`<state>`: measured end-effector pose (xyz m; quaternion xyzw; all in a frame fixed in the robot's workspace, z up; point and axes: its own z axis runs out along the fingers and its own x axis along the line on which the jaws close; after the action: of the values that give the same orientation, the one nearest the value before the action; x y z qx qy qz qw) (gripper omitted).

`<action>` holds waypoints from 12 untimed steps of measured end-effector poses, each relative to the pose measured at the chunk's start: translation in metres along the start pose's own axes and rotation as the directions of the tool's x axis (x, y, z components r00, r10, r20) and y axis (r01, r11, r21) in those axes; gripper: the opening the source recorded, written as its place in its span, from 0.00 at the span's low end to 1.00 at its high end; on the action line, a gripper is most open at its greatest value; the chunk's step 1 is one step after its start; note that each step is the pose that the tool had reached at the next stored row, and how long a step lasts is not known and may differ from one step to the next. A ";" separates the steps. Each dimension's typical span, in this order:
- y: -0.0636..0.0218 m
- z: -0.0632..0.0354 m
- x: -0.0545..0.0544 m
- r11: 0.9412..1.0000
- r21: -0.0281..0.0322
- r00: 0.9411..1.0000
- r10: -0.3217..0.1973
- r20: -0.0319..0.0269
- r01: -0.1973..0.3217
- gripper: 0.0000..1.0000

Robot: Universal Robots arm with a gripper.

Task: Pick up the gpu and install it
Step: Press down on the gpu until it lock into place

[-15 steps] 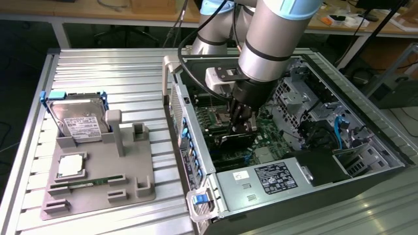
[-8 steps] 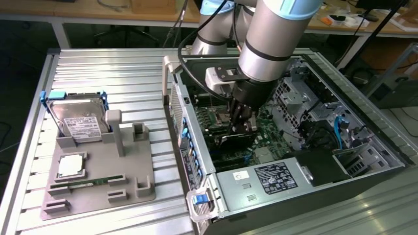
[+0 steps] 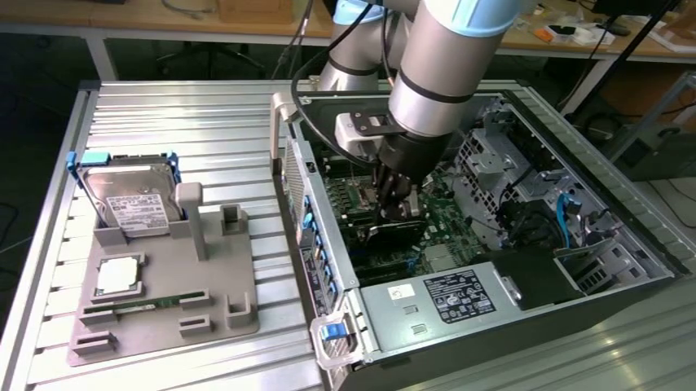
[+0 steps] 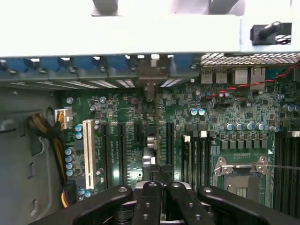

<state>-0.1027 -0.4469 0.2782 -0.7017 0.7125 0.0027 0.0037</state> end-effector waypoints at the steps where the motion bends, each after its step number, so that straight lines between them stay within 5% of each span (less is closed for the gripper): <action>1: 0.0017 0.0019 -0.002 1.000 0.000 1.000 0.000 0.000 0.000 0.11; 4: 0.0117 0.0055 -0.003 1.000 0.000 1.000 0.000 0.000 0.000 0.11; 12: 0.0115 0.0004 -0.003 1.000 -0.004 1.000 0.000 0.000 0.000 0.11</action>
<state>-0.1142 -0.4438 0.2779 -0.7016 0.7126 0.0040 0.0025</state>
